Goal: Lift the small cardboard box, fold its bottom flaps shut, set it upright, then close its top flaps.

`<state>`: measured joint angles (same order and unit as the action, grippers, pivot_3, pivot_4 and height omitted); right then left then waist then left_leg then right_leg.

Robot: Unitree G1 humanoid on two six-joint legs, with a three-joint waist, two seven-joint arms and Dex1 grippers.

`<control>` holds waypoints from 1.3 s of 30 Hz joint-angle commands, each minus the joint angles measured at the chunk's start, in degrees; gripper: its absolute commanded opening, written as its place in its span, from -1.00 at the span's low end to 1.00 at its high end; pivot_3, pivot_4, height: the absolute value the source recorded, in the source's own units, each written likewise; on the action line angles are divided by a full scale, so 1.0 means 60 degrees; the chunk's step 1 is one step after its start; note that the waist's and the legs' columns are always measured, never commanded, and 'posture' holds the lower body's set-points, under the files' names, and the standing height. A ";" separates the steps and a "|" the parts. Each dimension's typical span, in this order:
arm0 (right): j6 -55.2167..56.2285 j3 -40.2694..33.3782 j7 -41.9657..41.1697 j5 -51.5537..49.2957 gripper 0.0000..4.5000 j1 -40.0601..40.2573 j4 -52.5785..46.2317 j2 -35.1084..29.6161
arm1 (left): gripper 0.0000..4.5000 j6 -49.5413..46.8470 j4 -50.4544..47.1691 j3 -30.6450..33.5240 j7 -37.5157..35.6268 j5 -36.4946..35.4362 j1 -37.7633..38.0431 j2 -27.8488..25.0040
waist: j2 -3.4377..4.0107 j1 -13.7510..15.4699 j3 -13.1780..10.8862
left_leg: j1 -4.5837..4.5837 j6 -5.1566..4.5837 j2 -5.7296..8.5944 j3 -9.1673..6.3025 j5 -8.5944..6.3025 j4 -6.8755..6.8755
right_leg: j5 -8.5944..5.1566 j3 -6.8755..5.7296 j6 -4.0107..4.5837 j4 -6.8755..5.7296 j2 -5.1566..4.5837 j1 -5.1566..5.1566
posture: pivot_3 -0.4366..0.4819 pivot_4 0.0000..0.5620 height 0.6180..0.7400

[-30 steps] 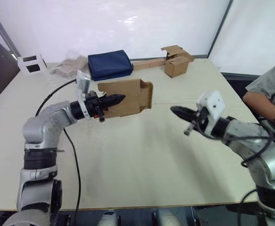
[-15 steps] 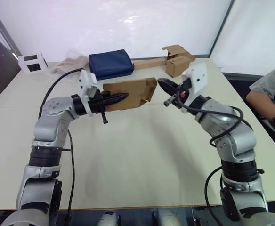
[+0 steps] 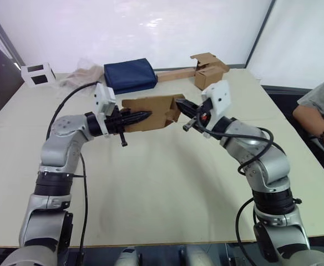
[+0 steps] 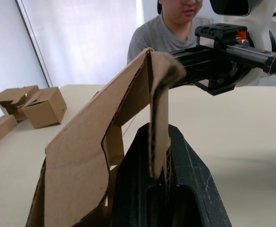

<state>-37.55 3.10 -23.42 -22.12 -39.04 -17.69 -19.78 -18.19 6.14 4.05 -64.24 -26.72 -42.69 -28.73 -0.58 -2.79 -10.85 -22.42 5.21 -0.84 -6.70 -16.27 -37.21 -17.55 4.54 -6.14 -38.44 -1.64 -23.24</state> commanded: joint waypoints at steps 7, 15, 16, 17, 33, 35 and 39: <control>0.0153 0.0237 0.0003 0.0091 -1.00 -0.0309 -0.0295 0.0429 | -0.98 -0.0708 -0.0723 0.0146 0.0136 -0.0696 -0.0273 -0.0078 | 0.0000 -0.0013 0.0000 | 0.0000 0.0000 0.0000 -0.0002 0.0000 0.0000 | 0.0000 0.0000 0.0000 0.0000 0.0000 0.0000 | -0.05 -0.47 1.00; 0.0616 0.0558 -0.0094 0.0631 -1.00 -0.0416 -0.0225 0.0528 | -0.98 -0.3519 -0.1208 0.0723 0.0594 -0.2513 -0.0600 -0.0437 | 0.0000 -0.0125 0.0000 | 0.0000 -0.0001 0.0000 -0.0005 0.0000 0.0001 | 0.0000 -0.0003 0.0000 -0.0002 0.0001 0.0000 | -0.05 -0.47 1.00; 0.0651 0.0579 -0.0117 0.0664 -1.00 -0.0414 -0.0225 0.0537 | -0.98 -0.3670 -0.1240 0.0738 0.0625 -0.2608 -0.0603 -0.0471 | 0.0001 -0.0149 0.0000 | 0.0000 -0.0001 0.0000 -0.0007 0.0000 0.0003 | 0.0000 -0.0003 0.0000 -0.0001 0.0001 0.0000 | -0.05 -0.47 1.00; 0.0705 0.0616 -0.0149 0.0699 -1.00 -0.0417 -0.0229 0.0554 | -0.98 -0.3832 -0.1263 0.0768 0.0670 -0.2707 -0.0600 -0.0508 | 0.0001 -0.0181 0.0000 | 0.0000 0.0000 0.0000 -0.0006 0.0000 0.0003 | -0.0001 -0.0003 -0.0001 -0.0001 0.0000 0.0000 | -0.05 -0.47 1.00; 0.1912 0.1124 -0.0977 0.1306 -1.00 -0.0491 -0.0364 0.0556 | -0.98 -0.4968 -0.1527 0.0725 0.0739 -0.3312 -0.0447 -0.1073 | 0.0002 -0.0197 -0.0001 | 0.0000 0.0002 0.0001 -0.0007 0.0001 0.0008 | -0.0001 -0.0003 0.0000 0.0001 -0.0002 -0.0002 | -0.05 -0.47 1.00; 0.1962 0.1081 -0.1048 0.1310 -1.00 -0.0484 -0.0395 0.0516 | -0.98 -0.4704 -0.1446 0.0662 0.0738 -0.3114 -0.0425 -0.1069 | 0.0002 -0.0200 -0.0001 | 0.0000 0.0002 0.0000 -0.0007 0.0001 0.0009 | -0.0001 -0.0003 0.0000 0.0001 -0.0001 -0.0003 | -0.05 -0.47 1.00; 0.2094 0.0997 -0.1202 0.1488 -1.00 -0.0364 -0.0354 0.0157 | -0.98 -0.4278 -0.1225 0.0684 0.0886 -0.2838 -0.0486 -0.0977 | 0.0002 -0.0189 -0.0001 | 0.0000 0.0002 0.0000 -0.0007 0.0001 0.0009 | -0.0001 -0.0003 0.0000 0.0002 -0.0001 -0.0003 | -0.05 -0.47 1.00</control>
<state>-27.09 10.12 -29.69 -13.16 -40.38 -17.50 -18.69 -45.58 -1.73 7.61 -60.23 -45.28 -45.07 -34.62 -0.57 -3.92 -10.86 -22.42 5.22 -0.84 -6.74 -16.27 -37.16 -17.56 4.52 -6.14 -38.43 -1.65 -23.26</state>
